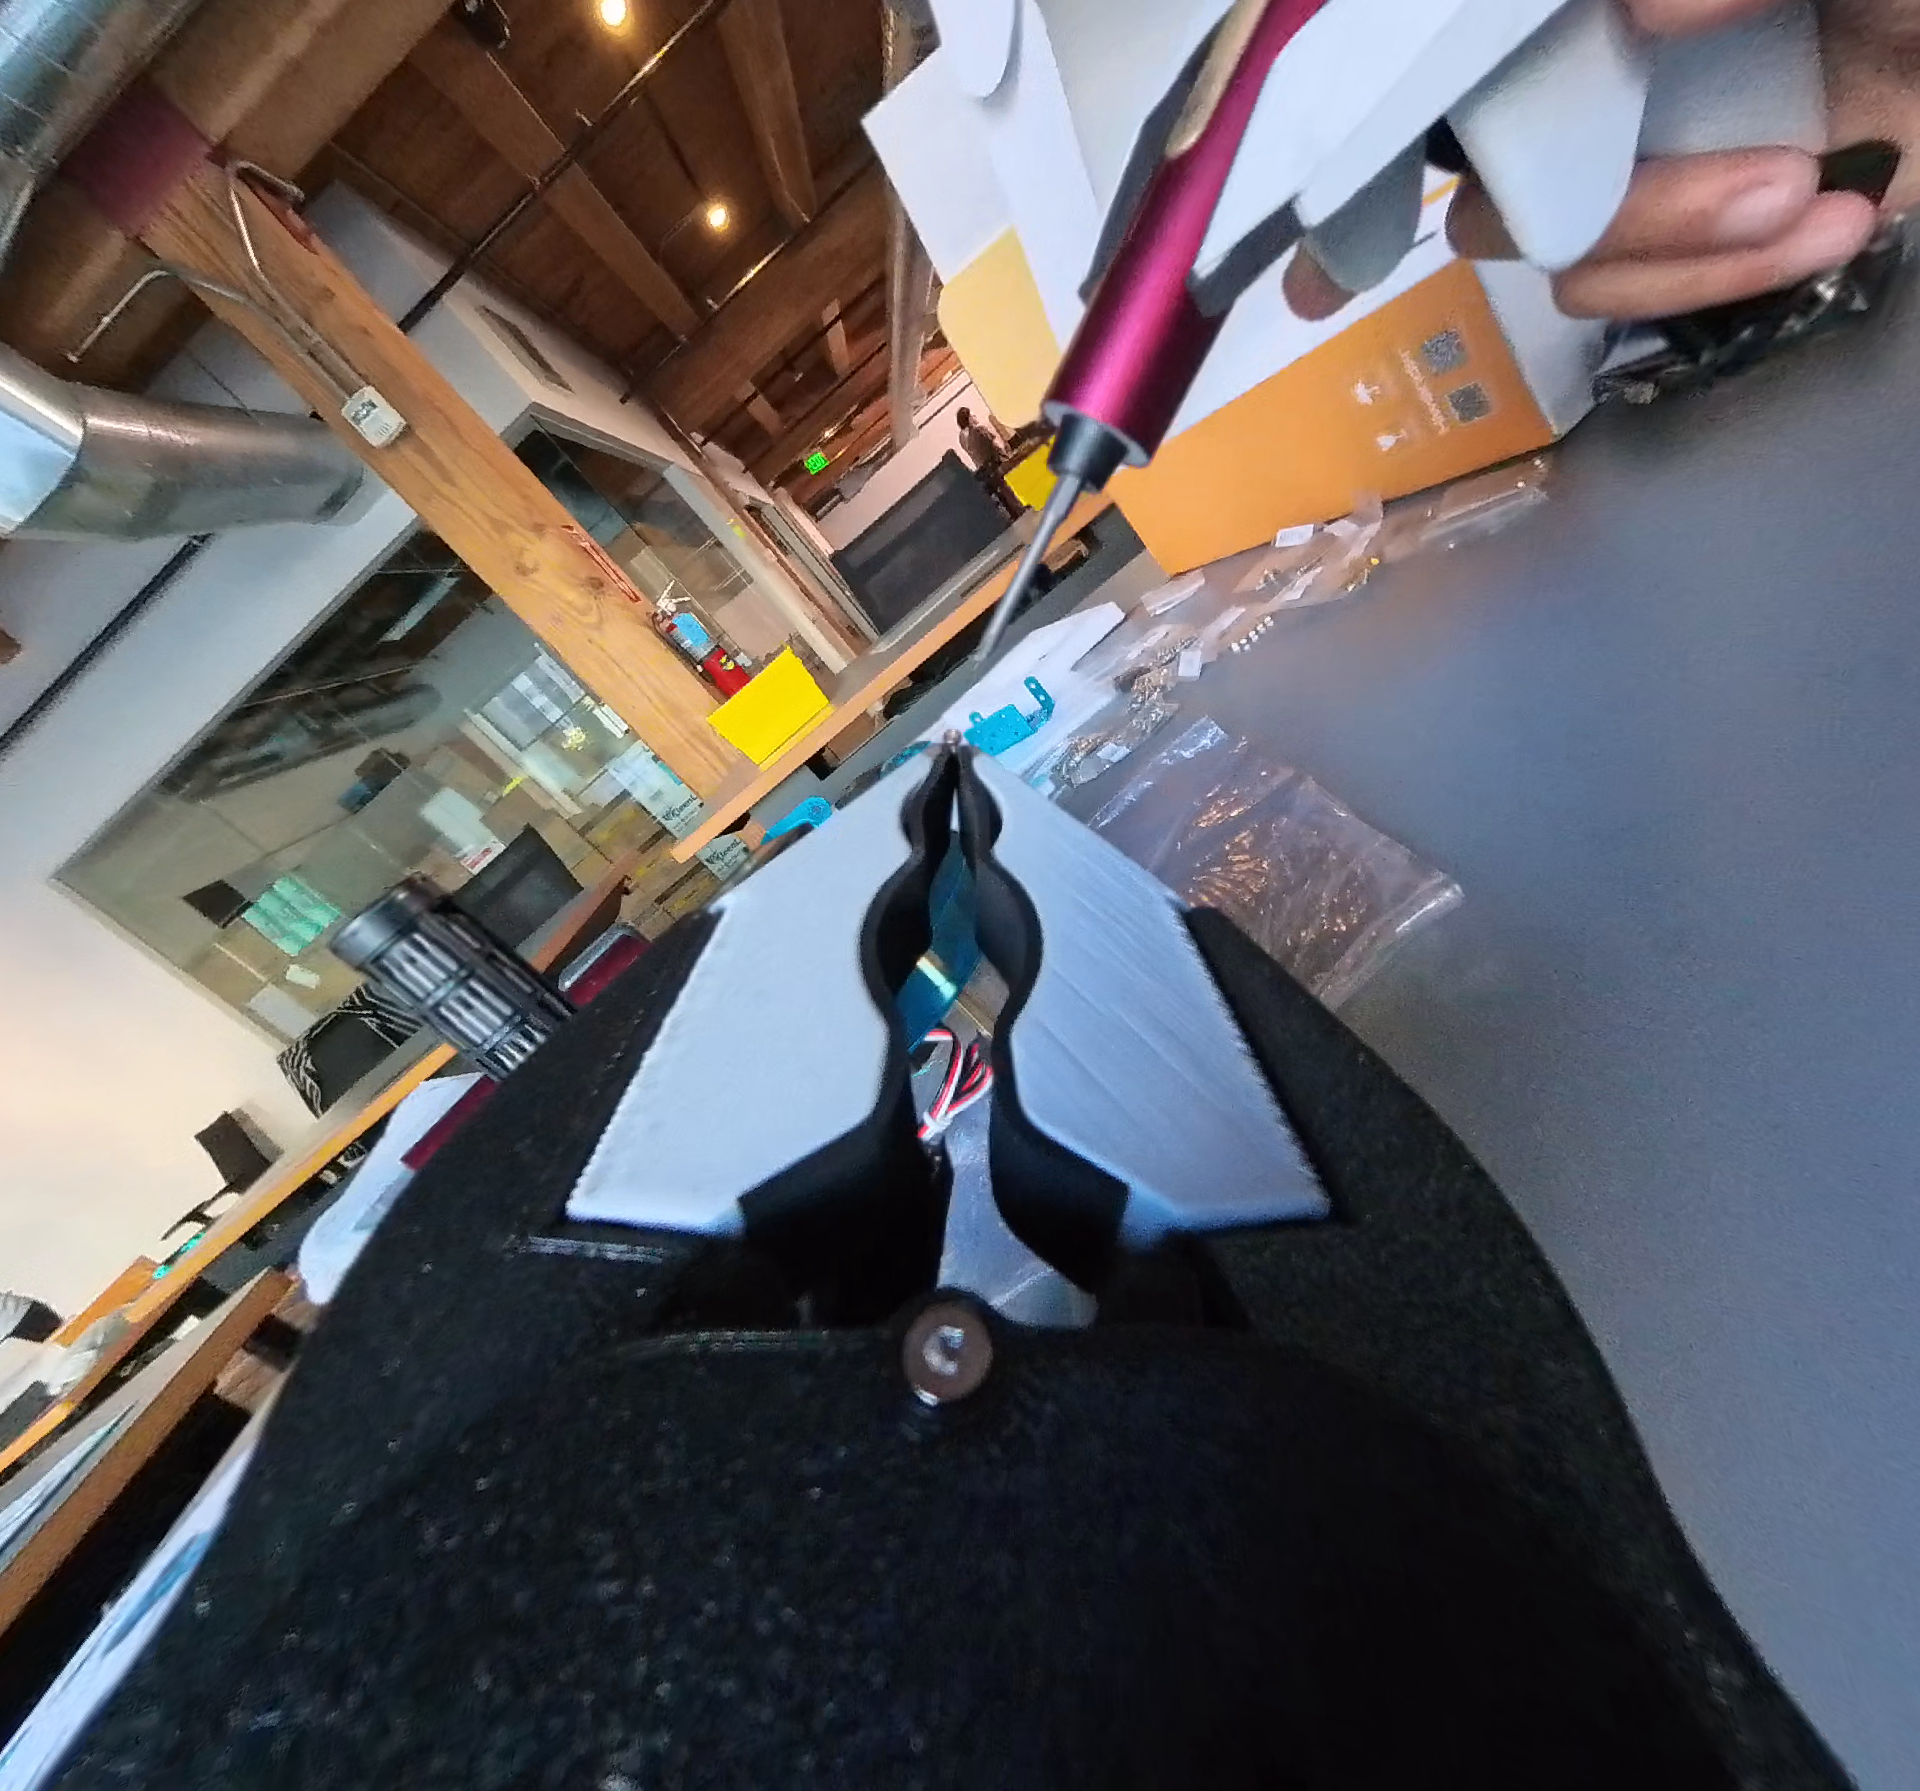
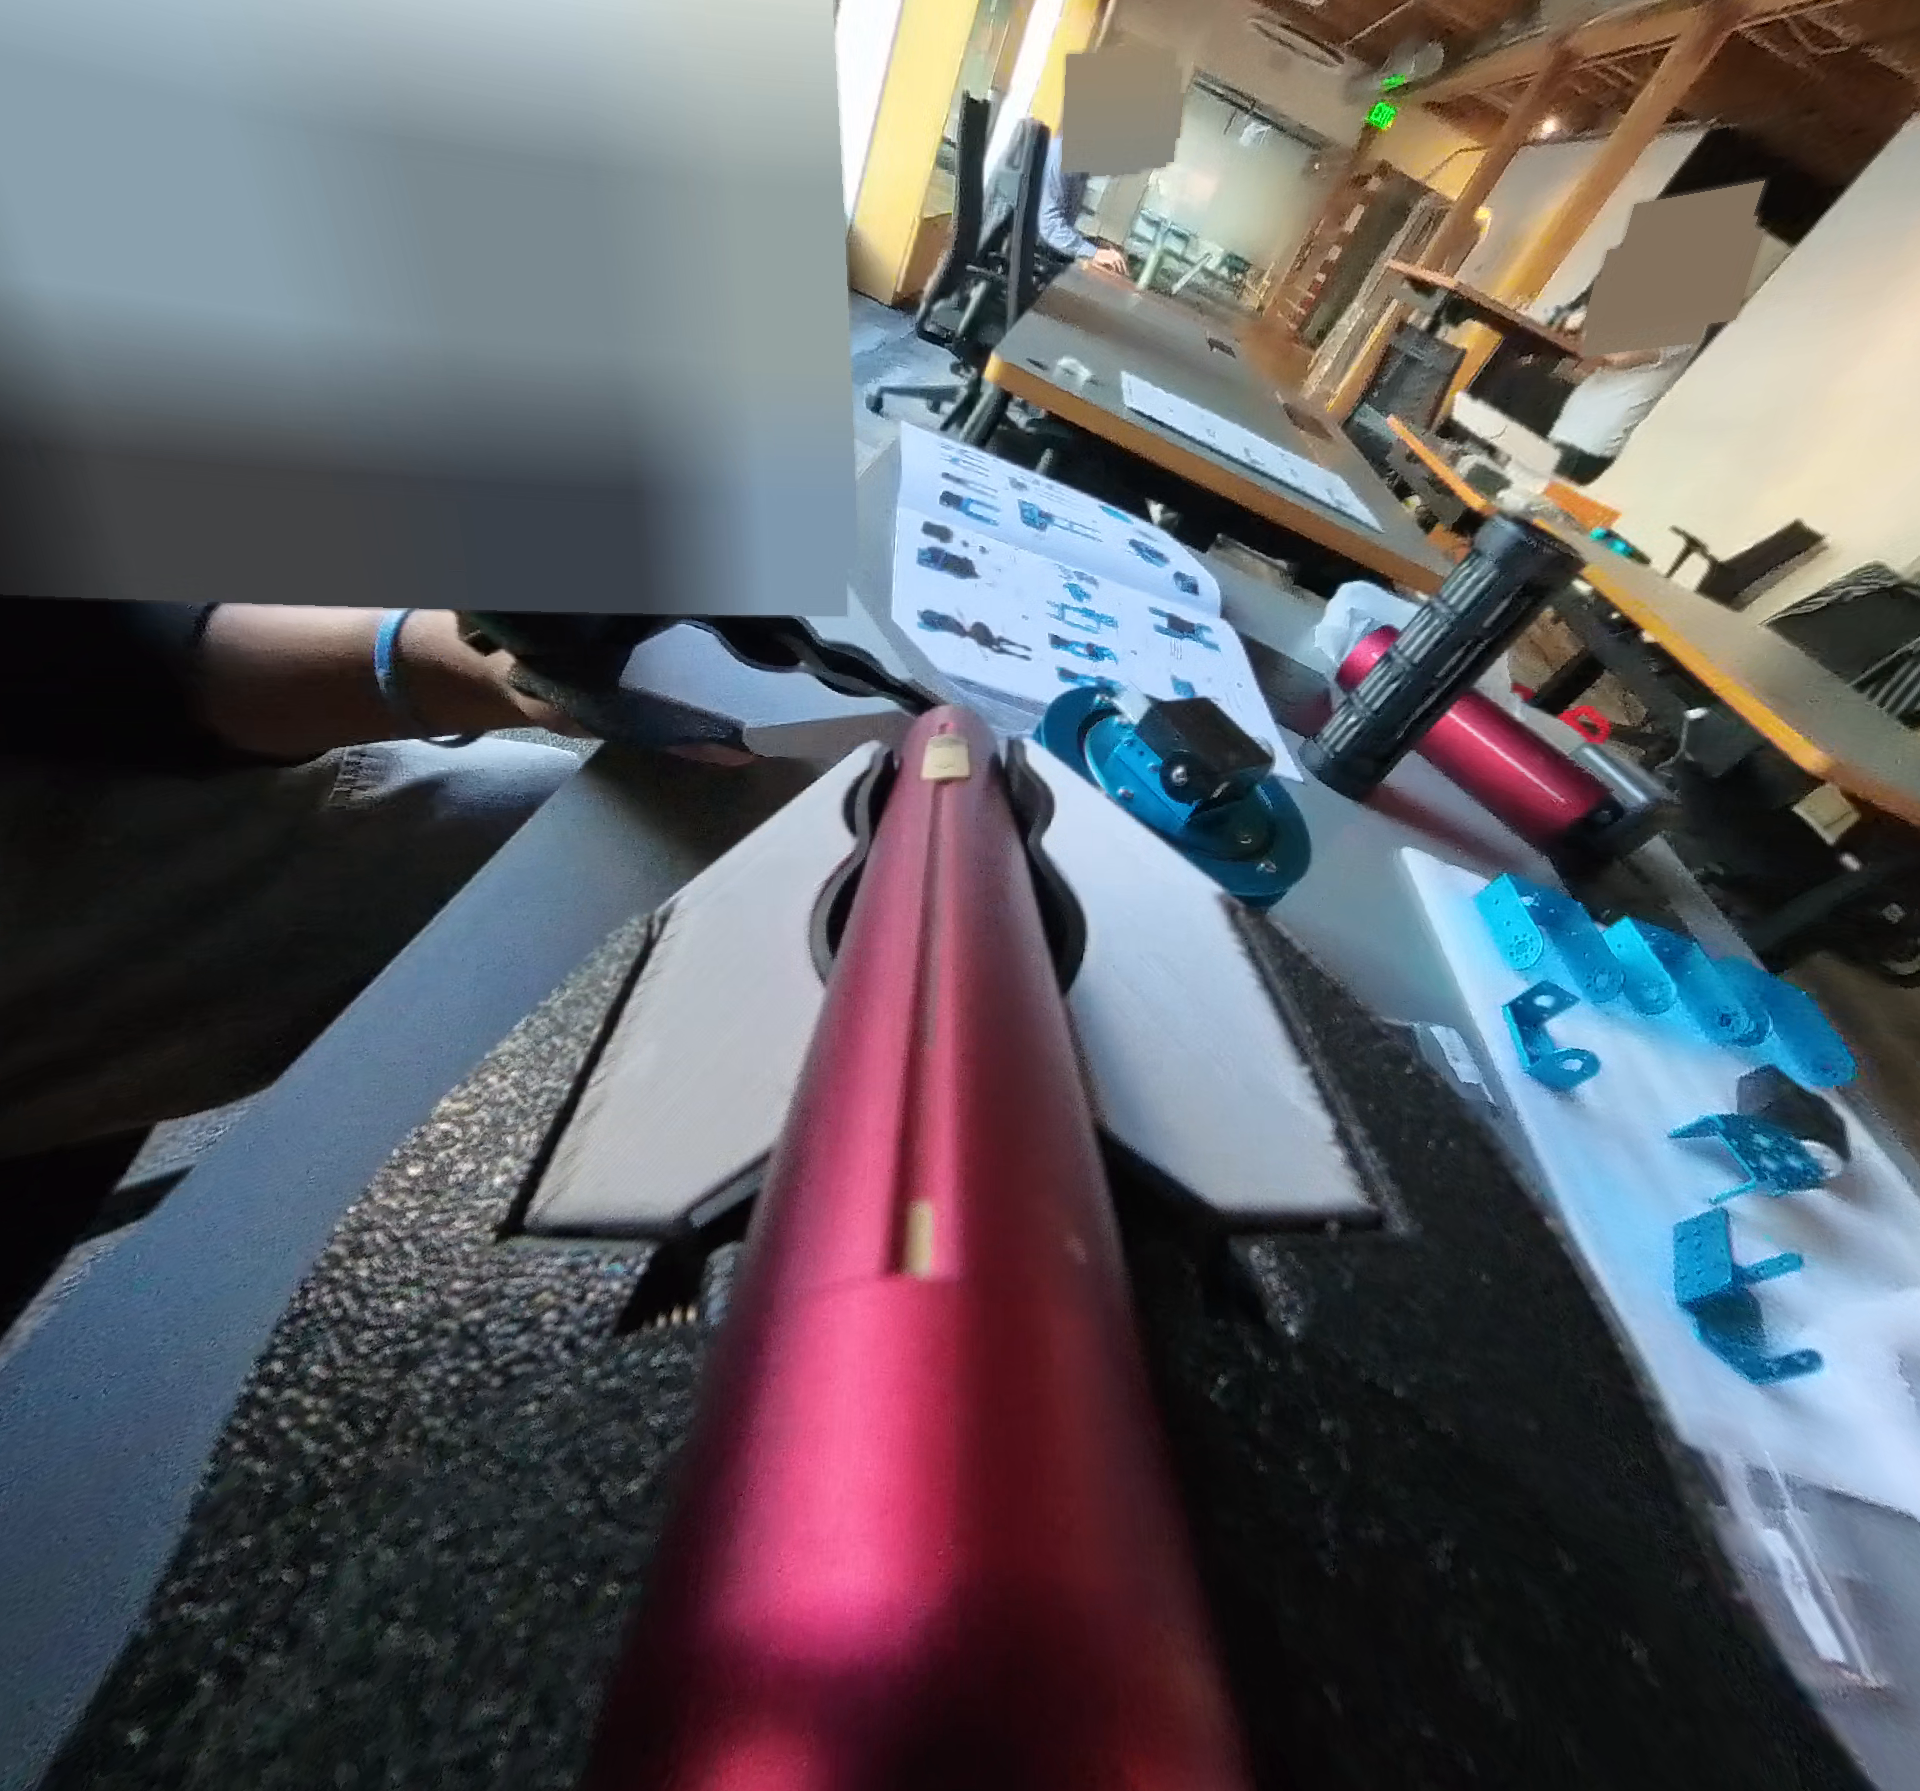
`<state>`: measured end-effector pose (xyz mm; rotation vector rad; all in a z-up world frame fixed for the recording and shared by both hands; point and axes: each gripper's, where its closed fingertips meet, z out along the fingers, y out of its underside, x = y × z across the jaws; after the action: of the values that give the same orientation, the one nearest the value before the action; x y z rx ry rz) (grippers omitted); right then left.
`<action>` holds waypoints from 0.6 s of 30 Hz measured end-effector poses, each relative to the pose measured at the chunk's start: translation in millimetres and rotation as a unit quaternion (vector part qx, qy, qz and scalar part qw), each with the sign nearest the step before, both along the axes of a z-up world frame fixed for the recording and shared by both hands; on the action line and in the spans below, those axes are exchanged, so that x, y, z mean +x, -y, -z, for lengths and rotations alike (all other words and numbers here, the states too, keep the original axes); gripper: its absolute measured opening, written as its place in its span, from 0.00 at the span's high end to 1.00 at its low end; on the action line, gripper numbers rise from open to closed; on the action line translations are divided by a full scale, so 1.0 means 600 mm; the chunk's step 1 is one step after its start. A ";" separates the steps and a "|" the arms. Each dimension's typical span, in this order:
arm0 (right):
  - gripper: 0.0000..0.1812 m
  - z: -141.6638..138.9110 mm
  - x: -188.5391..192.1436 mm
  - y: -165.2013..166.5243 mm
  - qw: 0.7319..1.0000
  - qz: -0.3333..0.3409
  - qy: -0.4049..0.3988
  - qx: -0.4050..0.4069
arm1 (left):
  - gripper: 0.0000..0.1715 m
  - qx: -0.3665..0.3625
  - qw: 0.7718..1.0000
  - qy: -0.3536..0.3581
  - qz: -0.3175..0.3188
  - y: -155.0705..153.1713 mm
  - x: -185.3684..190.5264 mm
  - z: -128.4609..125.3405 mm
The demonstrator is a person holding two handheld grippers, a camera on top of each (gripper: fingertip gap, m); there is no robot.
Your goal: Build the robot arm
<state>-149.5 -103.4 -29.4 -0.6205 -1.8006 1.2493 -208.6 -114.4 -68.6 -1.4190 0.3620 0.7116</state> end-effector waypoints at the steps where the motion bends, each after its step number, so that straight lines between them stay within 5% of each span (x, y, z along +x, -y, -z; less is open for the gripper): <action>1: 0.88 0.001 -0.002 0.001 1.000 0.004 0.015 -0.001 | 1.00 -0.002 1.000 -0.002 0.000 -0.001 0.001 0.001; 18: 0.88 0.024 -0.011 0.002 0.999 0.013 0.043 0.011 | 1.00 -0.021 0.999 -0.040 -0.013 -0.009 0.008 0.015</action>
<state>-156.3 -104.9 -44.0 -0.6934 -1.8689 1.2009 -203.8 -109.3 -77.8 -1.4405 0.4245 0.7878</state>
